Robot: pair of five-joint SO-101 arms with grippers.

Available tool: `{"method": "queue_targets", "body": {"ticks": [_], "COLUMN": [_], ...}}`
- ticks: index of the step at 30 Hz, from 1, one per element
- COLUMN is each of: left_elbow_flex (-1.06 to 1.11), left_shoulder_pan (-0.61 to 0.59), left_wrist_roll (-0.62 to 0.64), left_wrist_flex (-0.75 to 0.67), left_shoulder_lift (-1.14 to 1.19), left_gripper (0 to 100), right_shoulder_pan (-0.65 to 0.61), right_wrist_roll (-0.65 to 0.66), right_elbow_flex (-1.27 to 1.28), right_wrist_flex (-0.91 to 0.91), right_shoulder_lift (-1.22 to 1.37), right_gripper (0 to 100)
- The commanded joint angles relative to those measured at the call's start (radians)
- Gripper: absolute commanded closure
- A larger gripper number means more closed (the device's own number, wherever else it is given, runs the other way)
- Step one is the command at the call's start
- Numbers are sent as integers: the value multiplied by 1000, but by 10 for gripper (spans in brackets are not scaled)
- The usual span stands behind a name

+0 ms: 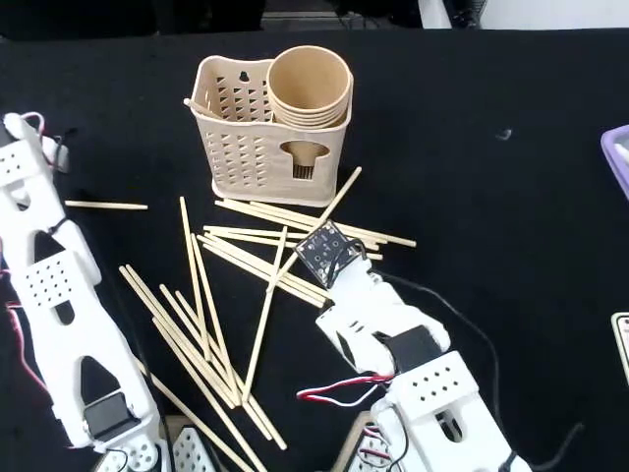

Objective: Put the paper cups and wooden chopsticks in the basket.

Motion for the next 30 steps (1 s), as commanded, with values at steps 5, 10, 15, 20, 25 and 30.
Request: {"method": "queue_targets", "body": {"ticks": [5, 10, 15, 20, 25, 30], "left_elbow_flex": [41, 199, 232, 232, 228, 220], "left_shoulder_pan": [-48, -53, -50, -50, -50, -48], "left_wrist_roll": [-37, -38, -40, -38, -37, -32], "left_wrist_flex": [15, 11, 9, 11, 11, 11], "left_shoulder_lift": [-101, -100, -100, -100, -100, -114], "left_gripper": [823, 822, 827, 856, 960, 969], "right_shoulder_pan": [-9, -9, -11, -9, -9, -9], "right_wrist_roll": [9, 9, 9, 9, 9, 9], "right_elbow_flex": [-5, -7, -5, -5, -5, -5], "right_wrist_flex": [-17, -17, -17, -17, -17, -17], "right_shoulder_lift": [-22, -22, -22, -22, -22, -22], "right_gripper": [827, 826, 826, 826, 827, 827]}}
